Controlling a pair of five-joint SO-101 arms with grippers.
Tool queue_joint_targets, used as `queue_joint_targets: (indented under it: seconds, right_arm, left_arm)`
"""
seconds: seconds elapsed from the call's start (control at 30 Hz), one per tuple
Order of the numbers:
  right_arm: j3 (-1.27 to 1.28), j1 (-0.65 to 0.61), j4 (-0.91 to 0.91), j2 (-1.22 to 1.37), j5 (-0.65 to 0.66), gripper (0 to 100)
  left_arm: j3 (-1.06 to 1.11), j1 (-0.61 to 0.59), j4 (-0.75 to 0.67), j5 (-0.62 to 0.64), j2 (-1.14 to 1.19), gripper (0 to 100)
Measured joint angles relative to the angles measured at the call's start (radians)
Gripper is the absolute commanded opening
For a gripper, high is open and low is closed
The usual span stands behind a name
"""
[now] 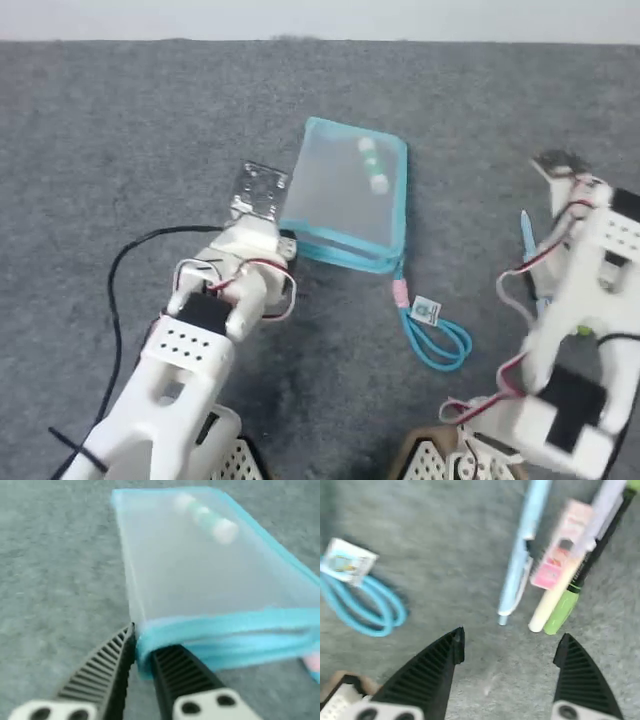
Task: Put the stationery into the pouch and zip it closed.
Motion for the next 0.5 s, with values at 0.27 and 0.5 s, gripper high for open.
queue_joint_targets:
  seconds: [0.27, 0.5]
  right_arm:
    - [-0.112, 0.178, -0.018, 0.155, 0.147, 28.4]
    - [-0.173, 0.230, -0.034, 0.259, 0.247, 23.3]
  left_arm:
    - [0.021, -0.032, -0.009, -0.006, 0.000, 1]
    - [0.040, -0.028, -0.040, -0.006, 0.000, 1]
